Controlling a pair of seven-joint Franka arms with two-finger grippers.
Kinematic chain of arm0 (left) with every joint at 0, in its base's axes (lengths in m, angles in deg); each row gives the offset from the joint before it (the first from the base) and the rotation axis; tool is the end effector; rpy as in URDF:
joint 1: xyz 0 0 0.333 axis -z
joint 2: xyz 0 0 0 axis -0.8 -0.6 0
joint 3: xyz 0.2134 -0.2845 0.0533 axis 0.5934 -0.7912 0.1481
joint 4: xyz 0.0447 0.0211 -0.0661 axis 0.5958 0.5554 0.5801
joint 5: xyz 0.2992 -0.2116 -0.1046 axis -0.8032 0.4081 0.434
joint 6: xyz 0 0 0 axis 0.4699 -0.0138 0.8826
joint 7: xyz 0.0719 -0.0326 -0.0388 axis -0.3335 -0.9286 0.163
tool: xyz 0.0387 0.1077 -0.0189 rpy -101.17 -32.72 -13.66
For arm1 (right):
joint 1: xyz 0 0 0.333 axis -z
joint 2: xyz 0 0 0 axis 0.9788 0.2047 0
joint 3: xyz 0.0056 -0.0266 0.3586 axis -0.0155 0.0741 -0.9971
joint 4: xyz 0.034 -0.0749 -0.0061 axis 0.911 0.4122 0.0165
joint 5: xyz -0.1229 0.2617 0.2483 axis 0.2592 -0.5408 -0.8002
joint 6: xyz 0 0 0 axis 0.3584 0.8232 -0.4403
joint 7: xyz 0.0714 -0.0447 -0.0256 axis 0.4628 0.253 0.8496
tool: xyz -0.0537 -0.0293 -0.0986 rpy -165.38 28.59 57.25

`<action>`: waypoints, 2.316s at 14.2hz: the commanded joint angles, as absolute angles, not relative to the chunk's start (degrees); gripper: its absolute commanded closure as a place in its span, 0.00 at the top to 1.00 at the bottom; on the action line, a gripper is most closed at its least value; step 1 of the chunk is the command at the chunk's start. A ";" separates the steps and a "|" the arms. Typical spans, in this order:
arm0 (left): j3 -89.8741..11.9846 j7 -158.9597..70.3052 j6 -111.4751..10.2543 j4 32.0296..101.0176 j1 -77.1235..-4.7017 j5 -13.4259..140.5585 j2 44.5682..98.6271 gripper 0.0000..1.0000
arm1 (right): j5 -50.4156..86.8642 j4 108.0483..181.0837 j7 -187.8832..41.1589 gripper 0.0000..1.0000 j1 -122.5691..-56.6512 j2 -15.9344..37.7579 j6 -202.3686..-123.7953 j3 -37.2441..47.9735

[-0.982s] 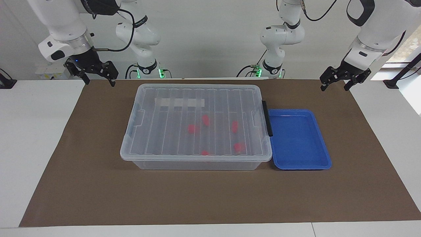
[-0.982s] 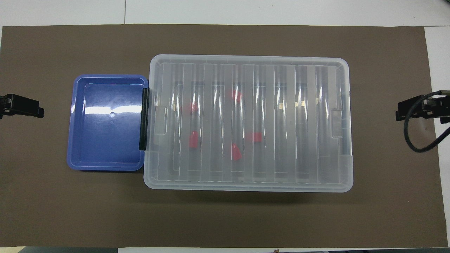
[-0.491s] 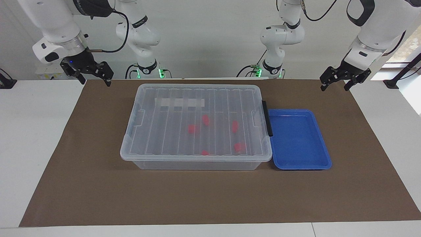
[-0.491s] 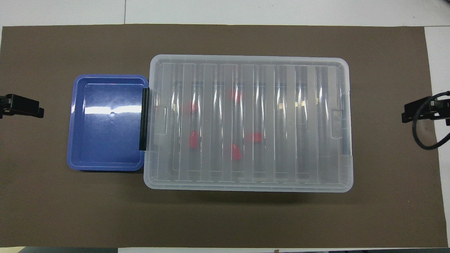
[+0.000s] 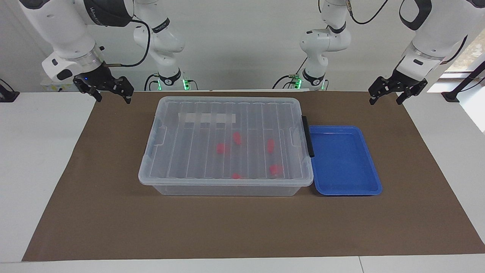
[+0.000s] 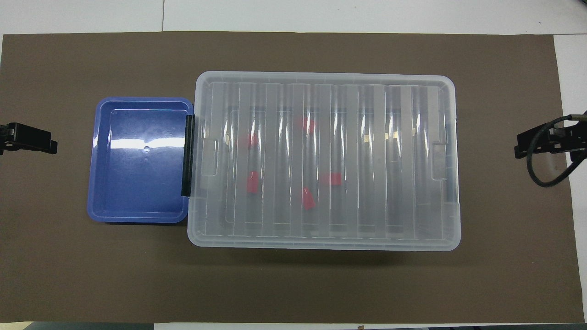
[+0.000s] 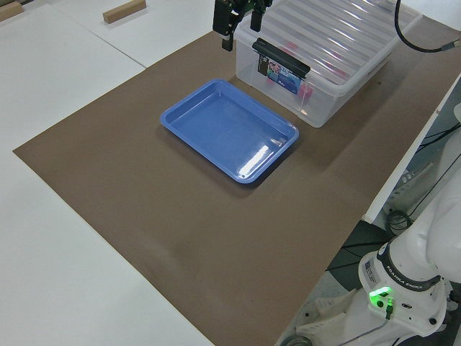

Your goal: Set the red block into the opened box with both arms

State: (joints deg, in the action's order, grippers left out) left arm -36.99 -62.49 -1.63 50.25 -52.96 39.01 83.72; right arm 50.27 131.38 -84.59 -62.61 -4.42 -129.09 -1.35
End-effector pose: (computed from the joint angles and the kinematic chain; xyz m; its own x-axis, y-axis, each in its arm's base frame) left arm 0.5264 -0.0130 0.6555 0.9973 -0.0692 -0.0234 -0.0689 -0.9975 0.0119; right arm 0.5274 -0.0182 0.6479 0.9890 -0.0865 -0.1196 -0.0832 -0.9960 0.0324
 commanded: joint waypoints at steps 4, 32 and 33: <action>-37.15 -62.85 -2.49 51.37 -53.57 39.75 84.73 1.00 | 50.31 129.67 -83.47 1.00 -62.80 -3.81 -127.84 -1.85; -37.15 -62.85 -2.40 51.37 -53.57 39.75 84.73 1.00 | 50.13 133.71 -83.47 1.00 -77.75 -5.66 -130.91 13.80; -37.15 -62.85 -2.40 51.37 -53.57 39.75 84.73 1.00 | 50.13 133.71 -83.47 1.00 -77.75 -5.66 -130.91 13.80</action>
